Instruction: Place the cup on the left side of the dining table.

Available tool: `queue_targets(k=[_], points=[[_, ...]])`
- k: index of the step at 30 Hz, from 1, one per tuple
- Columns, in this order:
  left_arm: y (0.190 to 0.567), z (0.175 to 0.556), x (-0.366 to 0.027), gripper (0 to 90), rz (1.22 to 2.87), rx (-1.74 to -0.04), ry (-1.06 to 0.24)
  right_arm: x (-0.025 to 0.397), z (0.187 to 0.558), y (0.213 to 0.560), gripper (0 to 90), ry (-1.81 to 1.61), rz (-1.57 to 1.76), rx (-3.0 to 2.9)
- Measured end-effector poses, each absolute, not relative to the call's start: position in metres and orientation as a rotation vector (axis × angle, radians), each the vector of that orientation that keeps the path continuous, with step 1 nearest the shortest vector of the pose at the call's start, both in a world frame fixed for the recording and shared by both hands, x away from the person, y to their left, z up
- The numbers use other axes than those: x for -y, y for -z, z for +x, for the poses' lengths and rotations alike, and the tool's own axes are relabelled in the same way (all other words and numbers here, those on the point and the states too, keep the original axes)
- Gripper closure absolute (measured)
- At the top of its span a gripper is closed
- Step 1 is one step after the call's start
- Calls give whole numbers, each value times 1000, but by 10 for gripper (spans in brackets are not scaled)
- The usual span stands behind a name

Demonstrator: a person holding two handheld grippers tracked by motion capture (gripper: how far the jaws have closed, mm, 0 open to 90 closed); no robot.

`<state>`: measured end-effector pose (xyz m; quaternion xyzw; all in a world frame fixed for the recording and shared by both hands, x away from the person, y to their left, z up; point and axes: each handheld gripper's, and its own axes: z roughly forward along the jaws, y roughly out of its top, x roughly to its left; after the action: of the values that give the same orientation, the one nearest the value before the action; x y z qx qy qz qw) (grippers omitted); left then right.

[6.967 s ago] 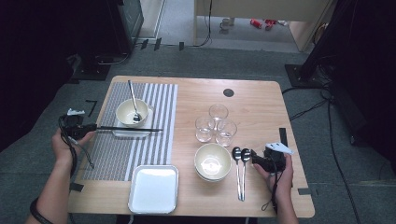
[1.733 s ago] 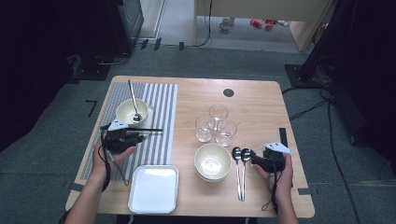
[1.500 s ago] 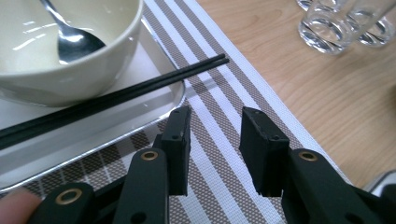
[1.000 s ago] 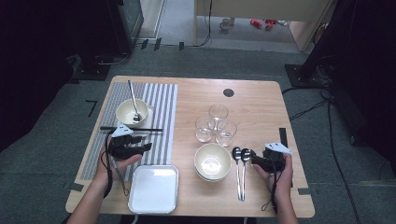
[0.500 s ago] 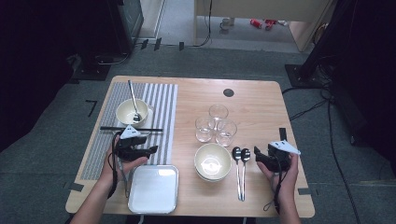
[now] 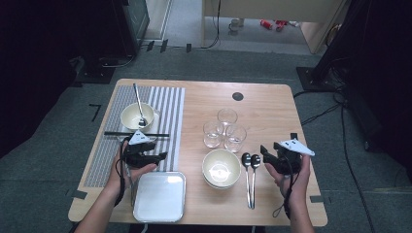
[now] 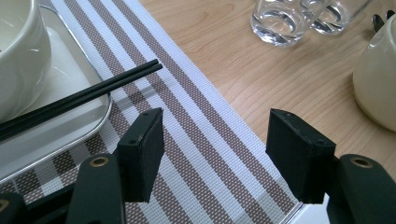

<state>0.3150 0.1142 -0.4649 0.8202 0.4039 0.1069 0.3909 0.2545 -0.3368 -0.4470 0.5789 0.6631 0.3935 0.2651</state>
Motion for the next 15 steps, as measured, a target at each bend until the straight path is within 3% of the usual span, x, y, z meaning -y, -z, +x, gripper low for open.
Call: queue_targets(k=[15], points=[[462, 313, -108, 375, 2089, -1003, -267, 289, 266, 412, 538, -1160, 1423, -1923]])
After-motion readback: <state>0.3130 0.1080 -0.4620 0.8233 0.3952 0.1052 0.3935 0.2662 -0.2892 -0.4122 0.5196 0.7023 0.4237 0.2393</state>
